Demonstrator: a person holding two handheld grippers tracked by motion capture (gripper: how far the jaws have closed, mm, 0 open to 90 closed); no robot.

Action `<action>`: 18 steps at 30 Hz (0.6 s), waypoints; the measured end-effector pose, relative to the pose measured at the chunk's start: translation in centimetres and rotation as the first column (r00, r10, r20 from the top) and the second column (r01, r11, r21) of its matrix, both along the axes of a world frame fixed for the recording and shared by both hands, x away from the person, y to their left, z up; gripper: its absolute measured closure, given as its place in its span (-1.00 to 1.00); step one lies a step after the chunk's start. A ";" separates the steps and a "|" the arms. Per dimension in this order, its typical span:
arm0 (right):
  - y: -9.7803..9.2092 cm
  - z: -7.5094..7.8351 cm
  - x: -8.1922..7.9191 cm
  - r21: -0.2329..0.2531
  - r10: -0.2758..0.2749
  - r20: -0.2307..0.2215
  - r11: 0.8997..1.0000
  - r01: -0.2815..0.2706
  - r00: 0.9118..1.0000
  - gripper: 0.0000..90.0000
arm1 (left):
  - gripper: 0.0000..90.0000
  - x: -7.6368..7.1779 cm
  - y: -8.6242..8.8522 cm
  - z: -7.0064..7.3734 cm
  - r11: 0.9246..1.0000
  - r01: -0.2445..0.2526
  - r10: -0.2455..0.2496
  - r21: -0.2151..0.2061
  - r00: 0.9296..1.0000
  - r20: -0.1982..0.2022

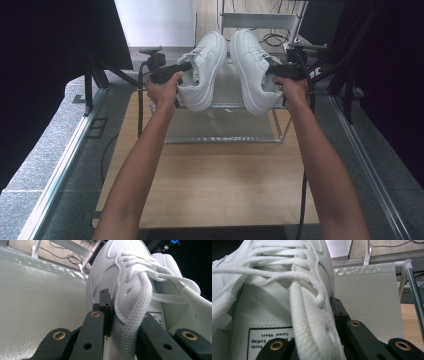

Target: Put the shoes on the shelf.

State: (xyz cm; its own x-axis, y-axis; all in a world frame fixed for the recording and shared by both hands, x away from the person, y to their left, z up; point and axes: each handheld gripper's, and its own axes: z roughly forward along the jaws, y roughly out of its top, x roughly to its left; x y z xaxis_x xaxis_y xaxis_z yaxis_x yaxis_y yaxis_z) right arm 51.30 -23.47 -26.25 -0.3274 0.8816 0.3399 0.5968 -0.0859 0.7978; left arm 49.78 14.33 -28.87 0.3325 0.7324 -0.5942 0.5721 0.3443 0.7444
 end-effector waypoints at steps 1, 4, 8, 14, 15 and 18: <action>0.2 0.0 0.5 -0.005 -0.013 -0.005 1.000 0.013 1.000 0.92 | 0.86 0.5 -0.2 0.1 1.000 -0.013 0.013 0.014 1.000 -0.004; 0.2 0.0 1.1 -0.010 -0.025 -0.012 1.000 0.024 1.000 0.92 | 0.86 0.9 -0.3 0.1 1.000 -0.020 0.020 0.017 1.000 -0.013; 0.5 0.3 2.0 -0.010 -0.042 -0.019 0.999 0.042 0.999 0.92 | 0.86 1.5 -0.4 -0.1 0.999 -0.048 0.048 0.000 0.998 -0.039; 1.5 0.4 2.9 0.004 -0.069 -0.032 0.998 0.069 0.997 0.92 | 0.86 1.9 -0.7 -0.4 0.994 -0.112 0.111 -0.014 0.992 -0.062; 1.6 0.5 3.0 0.011 -0.073 -0.036 0.997 0.074 0.997 0.92 | 0.86 2.0 -0.7 -0.4 0.993 -0.119 0.118 -0.018 0.991 -0.063; 2.1 0.5 3.0 0.026 -0.084 -0.039 0.996 0.085 0.996 0.92 | 0.85 1.9 -0.9 -0.3 0.988 -0.149 0.147 -0.034 0.988 -0.053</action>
